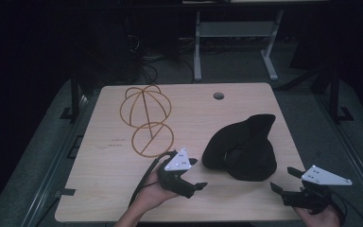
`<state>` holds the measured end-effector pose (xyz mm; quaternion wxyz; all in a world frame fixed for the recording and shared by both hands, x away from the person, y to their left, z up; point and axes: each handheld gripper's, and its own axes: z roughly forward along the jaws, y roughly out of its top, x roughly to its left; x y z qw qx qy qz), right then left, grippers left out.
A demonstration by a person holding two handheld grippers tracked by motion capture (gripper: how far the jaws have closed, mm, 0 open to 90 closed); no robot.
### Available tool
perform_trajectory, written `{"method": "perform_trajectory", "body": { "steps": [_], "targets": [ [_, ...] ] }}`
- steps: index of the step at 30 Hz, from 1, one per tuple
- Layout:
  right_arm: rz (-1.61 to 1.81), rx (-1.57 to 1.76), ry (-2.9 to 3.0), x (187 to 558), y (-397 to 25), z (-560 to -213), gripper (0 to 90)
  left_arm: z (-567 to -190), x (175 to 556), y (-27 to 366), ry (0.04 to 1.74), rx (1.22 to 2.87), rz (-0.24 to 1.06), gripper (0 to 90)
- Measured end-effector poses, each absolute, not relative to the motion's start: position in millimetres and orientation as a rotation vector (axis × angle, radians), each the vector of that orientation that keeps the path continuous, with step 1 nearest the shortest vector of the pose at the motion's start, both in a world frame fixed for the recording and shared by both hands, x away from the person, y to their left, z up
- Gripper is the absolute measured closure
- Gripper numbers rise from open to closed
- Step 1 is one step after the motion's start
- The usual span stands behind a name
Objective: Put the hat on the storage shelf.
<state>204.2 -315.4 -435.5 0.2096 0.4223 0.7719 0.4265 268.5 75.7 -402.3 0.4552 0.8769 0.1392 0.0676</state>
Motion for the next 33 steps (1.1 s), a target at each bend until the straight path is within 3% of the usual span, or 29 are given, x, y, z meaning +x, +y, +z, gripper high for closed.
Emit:
{"method": "perform_trajectory", "body": {
  "steps": [12,13,14,15,17,20,21,27,33],
  "targets": [
    [1.246,1.18,2.145,205,-316,-436,14.7,-413,295,36,0.342,2.265,0.128,28.5],
    [1.262,1.174,2.142,205,-315,-436,14.7,-415,296,34,0.351,2.27,0.121,30.6],
    [1.274,1.168,2.145,206,-314,-435,14.7,-416,298,32,0.356,2.277,0.115,39.7],
    [1.274,1.168,2.145,206,-314,-435,14.7,-417,299,30,0.355,2.274,0.1,39.7],
    [1.269,1.169,2.153,208,-312,-436,14.7,-418,301,27,0.338,2.257,0.082,56.9],
    [1.267,1.171,2.158,209,-311,-437,14.6,-416,300,27,0.318,2.247,0.103,64.7],
    [1.265,1.163,2.164,210,-310,-437,14.6,-414,299,28,0.306,2.234,0.122,72.6],
    [1.264,1.147,2.2,219,-304,-435,15.0,-408,299,34,0.306,2.194,0.11,80.5],
    [1.273,1.112,2.205,230,-300,-428,16.0,-406,300,40,0.31,2.172,0.093,81.3]
  ]
}}
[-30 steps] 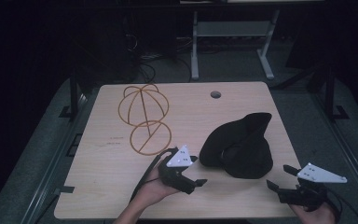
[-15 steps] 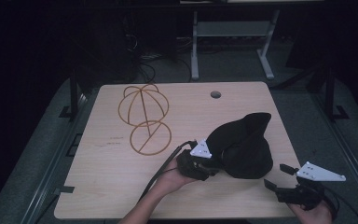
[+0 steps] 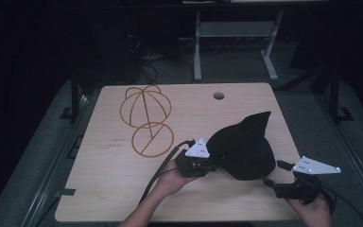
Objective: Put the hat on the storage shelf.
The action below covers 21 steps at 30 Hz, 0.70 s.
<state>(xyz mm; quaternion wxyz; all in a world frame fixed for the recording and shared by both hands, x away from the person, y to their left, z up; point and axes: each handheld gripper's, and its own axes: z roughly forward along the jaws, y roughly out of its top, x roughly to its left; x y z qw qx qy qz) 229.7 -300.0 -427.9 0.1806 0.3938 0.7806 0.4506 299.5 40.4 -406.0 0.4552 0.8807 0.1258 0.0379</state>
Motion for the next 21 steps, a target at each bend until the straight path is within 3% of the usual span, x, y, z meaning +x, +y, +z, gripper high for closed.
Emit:
{"method": "perform_trajectory", "body": {
  "steps": [10,11,15,17,19,20,21],
  "targets": [
    [1.278,1.085,2.212,257,-295,-425,25.4,-403,298,45,0.304,2.15,0.077,81.3],
    [1.315,1.092,2.218,262,-295,-428,32.0,-403,298,46,0.301,2.15,0.079,81.3],
    [1.341,1.085,2.236,267,-295,-431,39.7,-403,298,46,0.299,2.154,0.078,81.5],
    [1.355,1.063,2.249,268,-292,-432,53.2,-403,297,45,0.299,2.156,0.082,81.8],
    [1.356,1.048,2.252,268,-292,-433,57.9,-403,297,45,0.299,2.155,0.082,82.0],
    [1.345,1.032,2.257,268,-289,-433,67.1,-403,297,46,0.299,2.155,0.085,81.9],
    [1.34,1.028,2.266,268,-289,-433,70.0,-403,297,46,0.299,2.155,0.085,81.9]
  ]
}}
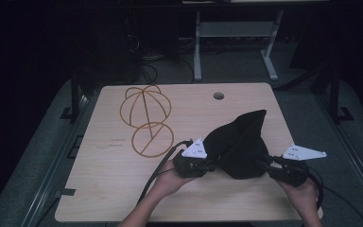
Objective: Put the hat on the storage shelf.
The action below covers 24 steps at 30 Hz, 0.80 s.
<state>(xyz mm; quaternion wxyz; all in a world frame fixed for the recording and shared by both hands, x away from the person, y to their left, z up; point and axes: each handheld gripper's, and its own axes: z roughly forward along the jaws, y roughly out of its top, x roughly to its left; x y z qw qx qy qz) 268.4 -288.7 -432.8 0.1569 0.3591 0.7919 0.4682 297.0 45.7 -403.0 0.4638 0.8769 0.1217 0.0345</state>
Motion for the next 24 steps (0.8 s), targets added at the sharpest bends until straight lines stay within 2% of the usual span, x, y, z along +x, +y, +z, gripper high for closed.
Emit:
{"method": "perform_trajectory", "body": {
  "steps": [1,2,5,9,10,14,24],
  "targets": [
    [1.34,1.028,2.266,268,-289,-433,70.0,-403,297,46,0.297,2.16,0.088,81.9],
    [1.319,1.012,2.272,267,-287,-433,80.4,-402,297,47,0.297,2.162,0.093,81.4],
    [1.322,0.999,2.276,266,-286,-431,83.4,-401,297,50,0.305,2.164,0.097,78.3],
    [1.321,0.993,2.279,265,-286,-429,84.2,-399,296,54,0.322,2.155,0.105,68.0],
    [1.316,0.99,2.279,264,-286,-428,84.4,-397,294,55,0.32,2.16,0.122,68.0],
    [1.335,0.983,2.272,262,-287,-418,85.1,-390,286,63,0.313,2.178,0.182,57.1],
    [1.359,0.949,2.253,265,-284,-391,85.9,-390,270,97,0.36,2.177,0.254,48.6]
  ]
}}
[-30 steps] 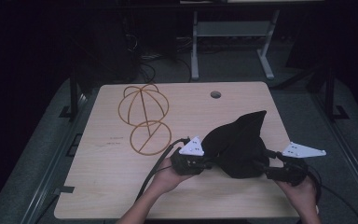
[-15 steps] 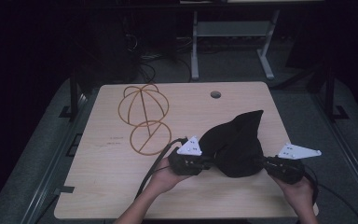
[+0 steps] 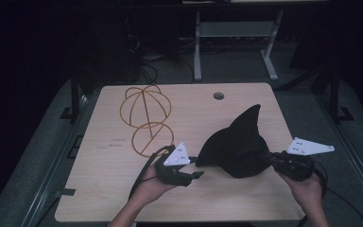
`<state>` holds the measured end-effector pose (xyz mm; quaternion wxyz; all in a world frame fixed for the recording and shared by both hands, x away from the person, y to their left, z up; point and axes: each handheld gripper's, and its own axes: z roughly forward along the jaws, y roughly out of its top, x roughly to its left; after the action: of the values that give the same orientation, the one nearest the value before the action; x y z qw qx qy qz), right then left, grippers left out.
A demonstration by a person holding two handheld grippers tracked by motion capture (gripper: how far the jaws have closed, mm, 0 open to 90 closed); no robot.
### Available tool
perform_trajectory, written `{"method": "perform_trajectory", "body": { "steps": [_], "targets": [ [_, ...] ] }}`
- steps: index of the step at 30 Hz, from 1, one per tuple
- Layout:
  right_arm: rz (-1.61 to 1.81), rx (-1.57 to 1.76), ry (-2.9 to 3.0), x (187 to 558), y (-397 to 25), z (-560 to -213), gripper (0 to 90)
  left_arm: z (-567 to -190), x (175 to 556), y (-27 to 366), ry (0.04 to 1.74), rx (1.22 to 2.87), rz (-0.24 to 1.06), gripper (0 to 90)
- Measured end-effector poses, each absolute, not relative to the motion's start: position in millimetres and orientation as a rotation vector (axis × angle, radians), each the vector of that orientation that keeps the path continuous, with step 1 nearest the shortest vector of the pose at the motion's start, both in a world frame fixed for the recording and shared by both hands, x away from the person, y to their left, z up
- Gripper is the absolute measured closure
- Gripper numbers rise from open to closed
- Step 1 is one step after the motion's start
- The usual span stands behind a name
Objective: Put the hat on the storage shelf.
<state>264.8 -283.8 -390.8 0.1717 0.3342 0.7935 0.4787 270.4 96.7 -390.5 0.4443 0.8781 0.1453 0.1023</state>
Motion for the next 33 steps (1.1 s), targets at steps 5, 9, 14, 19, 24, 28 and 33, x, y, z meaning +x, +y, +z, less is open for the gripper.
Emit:
{"method": "perform_trajectory", "body": {
  "steps": [5,9,14,19,24,28,33],
  "targets": [
    [1.373,0.947,2.23,269,-283,-375,86.3,-395,263,120,0.41,2.149,0.279,46.9],
    [1.378,0.941,2.225,271,-282,-367,86.3,-398,260,129,0.42,2.162,0.292,46.9],
    [1.403,0.923,2.214,274,-279,-349,86.3,-407,254,145,0.455,2.148,0.305,44.9],
    [1.412,0.902,2.227,279,-272,-332,86.3,-411,252,150,0.456,2.137,0.308,43.1],
    [1.414,0.87,2.236,282,-264,-319,86.3,-417,247,150,0.445,2.139,0.326,42.8],
    [1.431,0.848,2.241,286,-257,-309,86.3,-423,245,149,0.432,2.169,0.339,41.5],
    [1.473,0.839,2.244,293,-251,-299,86.3,-424,245,150,0.429,2.163,0.332,39.8]
  ]
}}
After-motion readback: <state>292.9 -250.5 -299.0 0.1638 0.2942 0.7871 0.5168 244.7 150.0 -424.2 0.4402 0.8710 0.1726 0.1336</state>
